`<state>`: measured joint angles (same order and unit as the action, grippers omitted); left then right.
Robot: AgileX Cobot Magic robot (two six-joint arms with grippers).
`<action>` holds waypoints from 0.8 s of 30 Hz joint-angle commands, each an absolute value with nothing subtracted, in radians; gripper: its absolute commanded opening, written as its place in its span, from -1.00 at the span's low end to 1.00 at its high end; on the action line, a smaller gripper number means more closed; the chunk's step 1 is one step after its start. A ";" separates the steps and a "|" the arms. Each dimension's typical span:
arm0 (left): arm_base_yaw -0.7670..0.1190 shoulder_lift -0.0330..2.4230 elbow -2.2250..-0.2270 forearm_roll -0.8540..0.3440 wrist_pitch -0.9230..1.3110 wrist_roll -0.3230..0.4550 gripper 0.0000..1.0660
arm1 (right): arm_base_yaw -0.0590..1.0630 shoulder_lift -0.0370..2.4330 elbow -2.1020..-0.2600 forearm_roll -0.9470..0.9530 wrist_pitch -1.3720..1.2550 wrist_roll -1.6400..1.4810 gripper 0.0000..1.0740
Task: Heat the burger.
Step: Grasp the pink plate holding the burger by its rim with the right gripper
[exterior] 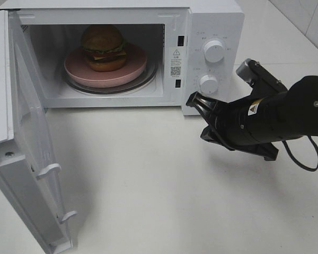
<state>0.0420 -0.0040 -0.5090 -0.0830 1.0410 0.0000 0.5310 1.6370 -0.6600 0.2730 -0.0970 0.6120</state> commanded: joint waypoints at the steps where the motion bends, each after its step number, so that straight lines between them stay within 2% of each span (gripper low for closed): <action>1: 0.046 -0.024 -0.505 -0.088 1.034 0.000 0.87 | 0.525 1.600 -0.663 0.263 0.000 0.478 -0.95; 11: 0.046 -0.024 -0.505 -0.088 1.034 0.000 0.87 | 0.525 1.532 -0.664 0.262 0.239 0.178 -0.91; 17: 0.046 -0.024 -0.505 -0.088 1.034 0.000 0.87 | 0.525 1.501 -0.684 0.246 0.348 -0.119 -0.90; 19: 0.046 -0.024 -0.505 -0.088 1.034 0.000 0.87 | 0.525 1.491 -0.729 0.234 0.434 -0.326 -0.89; 22: 0.046 -0.024 -0.505 -0.088 1.034 0.000 0.87 | 0.525 1.491 -0.742 0.233 0.453 -0.369 -0.89; 24: 0.046 -0.024 -0.505 -0.088 1.034 0.000 0.87 | 0.525 1.491 -0.782 0.215 0.524 -0.530 -0.89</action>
